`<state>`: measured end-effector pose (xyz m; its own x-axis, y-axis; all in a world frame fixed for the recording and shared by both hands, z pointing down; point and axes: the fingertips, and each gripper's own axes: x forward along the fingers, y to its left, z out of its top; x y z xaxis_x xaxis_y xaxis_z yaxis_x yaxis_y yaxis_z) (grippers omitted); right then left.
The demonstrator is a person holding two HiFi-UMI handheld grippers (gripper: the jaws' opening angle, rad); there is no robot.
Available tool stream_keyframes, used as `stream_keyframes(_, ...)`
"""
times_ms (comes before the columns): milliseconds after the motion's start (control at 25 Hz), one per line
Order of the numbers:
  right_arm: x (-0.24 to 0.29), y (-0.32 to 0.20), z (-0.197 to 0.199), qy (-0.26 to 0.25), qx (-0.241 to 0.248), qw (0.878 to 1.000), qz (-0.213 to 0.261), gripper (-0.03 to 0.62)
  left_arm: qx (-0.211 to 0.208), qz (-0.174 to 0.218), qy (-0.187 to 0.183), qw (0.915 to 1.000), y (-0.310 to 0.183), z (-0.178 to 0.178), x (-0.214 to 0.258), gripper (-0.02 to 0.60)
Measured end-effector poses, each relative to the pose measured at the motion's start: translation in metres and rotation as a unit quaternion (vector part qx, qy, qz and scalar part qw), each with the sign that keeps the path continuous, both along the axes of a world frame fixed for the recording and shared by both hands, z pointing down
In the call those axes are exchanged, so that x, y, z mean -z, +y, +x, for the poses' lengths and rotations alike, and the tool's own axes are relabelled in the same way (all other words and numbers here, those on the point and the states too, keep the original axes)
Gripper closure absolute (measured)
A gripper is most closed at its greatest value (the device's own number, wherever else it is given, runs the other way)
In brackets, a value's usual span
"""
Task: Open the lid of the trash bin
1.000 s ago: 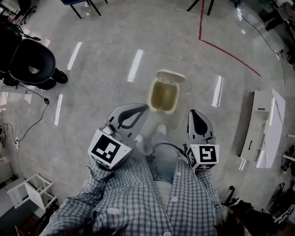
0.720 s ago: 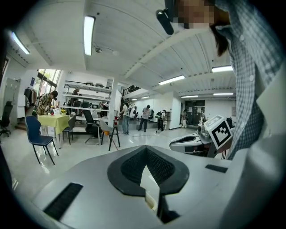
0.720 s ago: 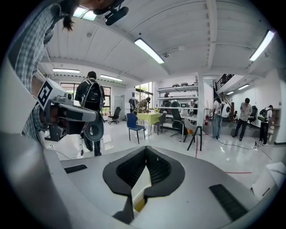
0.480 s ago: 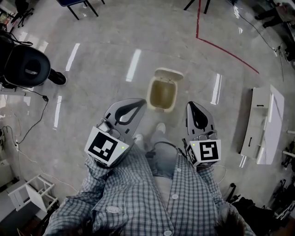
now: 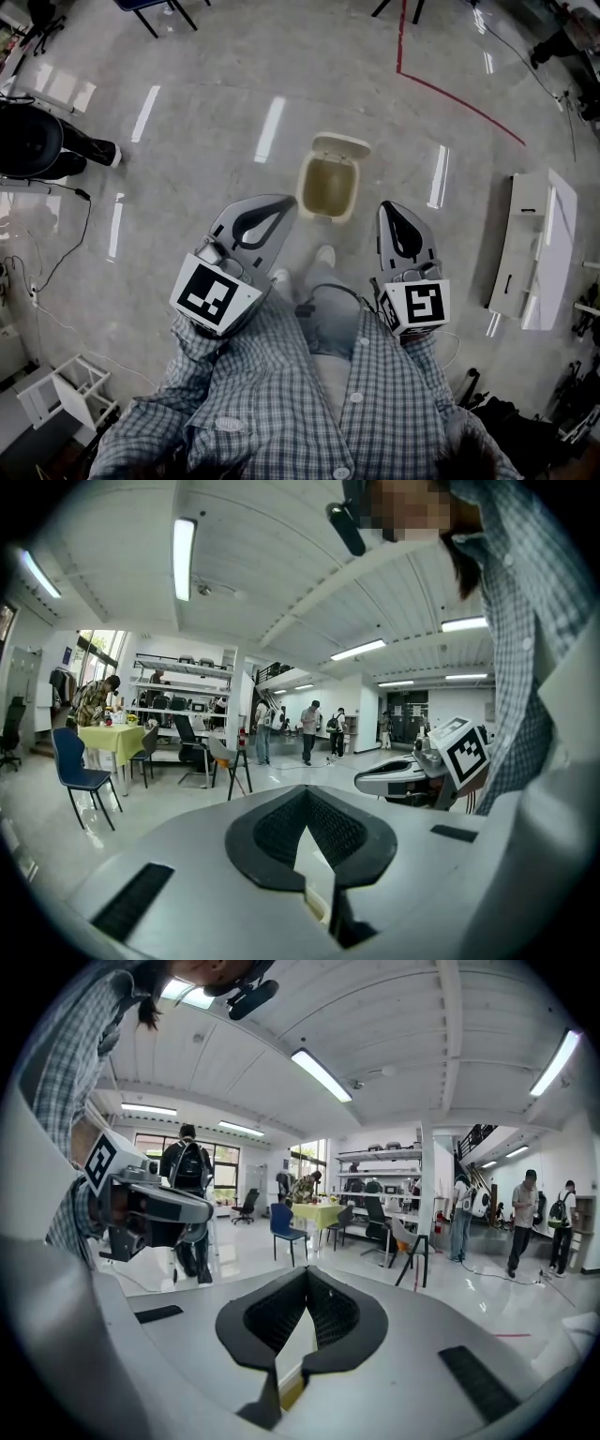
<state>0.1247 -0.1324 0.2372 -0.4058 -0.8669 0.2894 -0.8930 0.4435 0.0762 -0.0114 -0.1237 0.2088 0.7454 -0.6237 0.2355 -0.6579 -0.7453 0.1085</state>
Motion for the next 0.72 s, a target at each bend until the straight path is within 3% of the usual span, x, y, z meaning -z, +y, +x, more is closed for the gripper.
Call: stream_keyframes(720,0.0007,0.0053,-0.0067,0.014,0.016,1.0,0.006,0.576,-0.014,0.005,0.003,0.9999,0.0006,0.0096,0.0025,0.575)
